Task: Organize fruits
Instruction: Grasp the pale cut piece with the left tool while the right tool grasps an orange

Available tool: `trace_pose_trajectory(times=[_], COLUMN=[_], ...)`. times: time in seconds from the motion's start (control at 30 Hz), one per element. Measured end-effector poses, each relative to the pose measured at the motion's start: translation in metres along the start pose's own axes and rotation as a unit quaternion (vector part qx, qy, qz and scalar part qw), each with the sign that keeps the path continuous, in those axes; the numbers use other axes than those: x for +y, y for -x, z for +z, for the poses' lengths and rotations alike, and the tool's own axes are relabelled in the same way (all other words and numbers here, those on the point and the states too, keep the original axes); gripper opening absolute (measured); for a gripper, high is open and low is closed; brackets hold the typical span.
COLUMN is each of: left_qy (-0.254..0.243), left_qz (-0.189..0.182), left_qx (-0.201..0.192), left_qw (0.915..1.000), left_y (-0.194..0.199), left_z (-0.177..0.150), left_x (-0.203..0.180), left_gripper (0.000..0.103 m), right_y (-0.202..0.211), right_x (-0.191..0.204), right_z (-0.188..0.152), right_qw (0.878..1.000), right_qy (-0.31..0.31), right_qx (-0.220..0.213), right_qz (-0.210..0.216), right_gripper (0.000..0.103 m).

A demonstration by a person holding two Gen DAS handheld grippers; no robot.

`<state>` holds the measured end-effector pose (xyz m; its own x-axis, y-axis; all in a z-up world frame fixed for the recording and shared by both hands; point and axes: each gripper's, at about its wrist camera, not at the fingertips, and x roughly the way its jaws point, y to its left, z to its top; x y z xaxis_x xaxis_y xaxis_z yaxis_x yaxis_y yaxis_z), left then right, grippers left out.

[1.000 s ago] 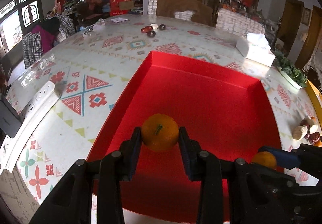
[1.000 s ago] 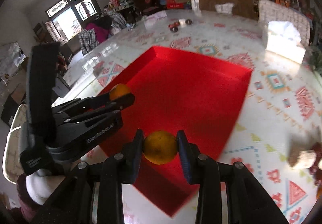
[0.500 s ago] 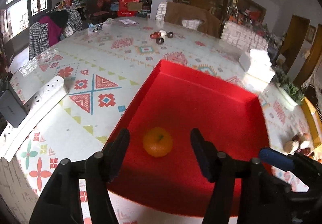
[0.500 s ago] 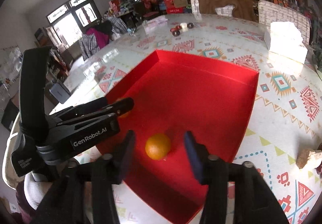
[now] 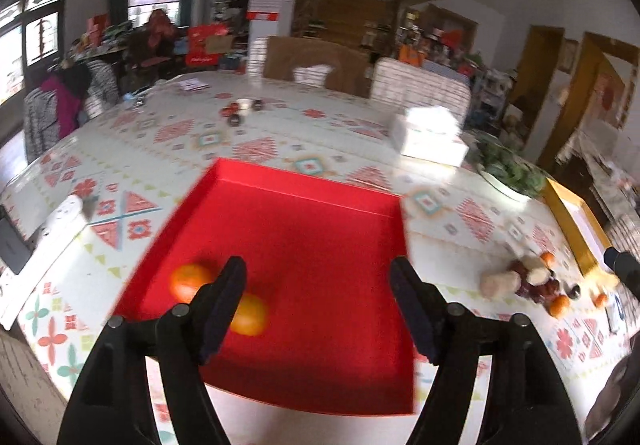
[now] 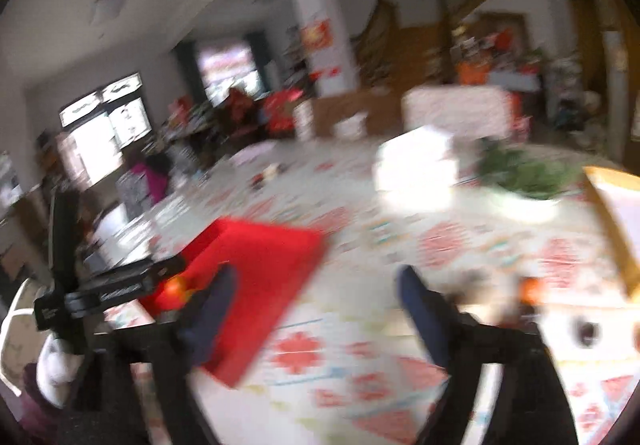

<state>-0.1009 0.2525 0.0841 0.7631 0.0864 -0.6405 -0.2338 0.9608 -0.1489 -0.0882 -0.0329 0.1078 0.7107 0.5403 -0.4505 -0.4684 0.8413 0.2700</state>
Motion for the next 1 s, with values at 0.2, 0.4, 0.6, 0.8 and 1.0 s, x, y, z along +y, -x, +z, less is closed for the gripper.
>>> trace_pose_trajectory(times=[0.2, 0.4, 0.6, 0.8, 1.0], left_qy=[-0.026, -0.043, -0.102, -0.142, -0.163], left_qz=[-0.041, -0.092, -0.104, -0.111, -0.133], left_qx=[0.014, 0.051, 0.08, 0.097, 0.103], left_qw=[0.9987, 0.9935, 0.986, 0.9788, 0.9722], left_y=[-0.007, -0.03, -0.056, -0.082, -0.098], left_z=[-0.005, -0.015, -0.025, -0.028, -0.018], left_x=[-0.046, -0.089, -0.132, -0.159, -0.187], left_gripper=[0.074, 0.074, 0.074, 0.074, 0.074], right_y=[0.045, 0.045, 0.016, -0.012, -0.029], right_x=[-0.083, -0.139, -0.151, -0.144, -0.147], right_z=[-0.004, -0.019, -0.038, -0.048, -0.054], right_qw=[0.995, 0.986, 0.984, 0.984, 0.982], right_qy=[-0.03, -0.089, -0.102, -0.083, -0.087], right_qx=[0.022, 0.076, 0.113, 0.135, 0.146], right_qz=[-0.088, -0.123, -0.092, -0.084, -0.078], right_gripper=[0.099, 0.067, 0.067, 0.067, 0.067])
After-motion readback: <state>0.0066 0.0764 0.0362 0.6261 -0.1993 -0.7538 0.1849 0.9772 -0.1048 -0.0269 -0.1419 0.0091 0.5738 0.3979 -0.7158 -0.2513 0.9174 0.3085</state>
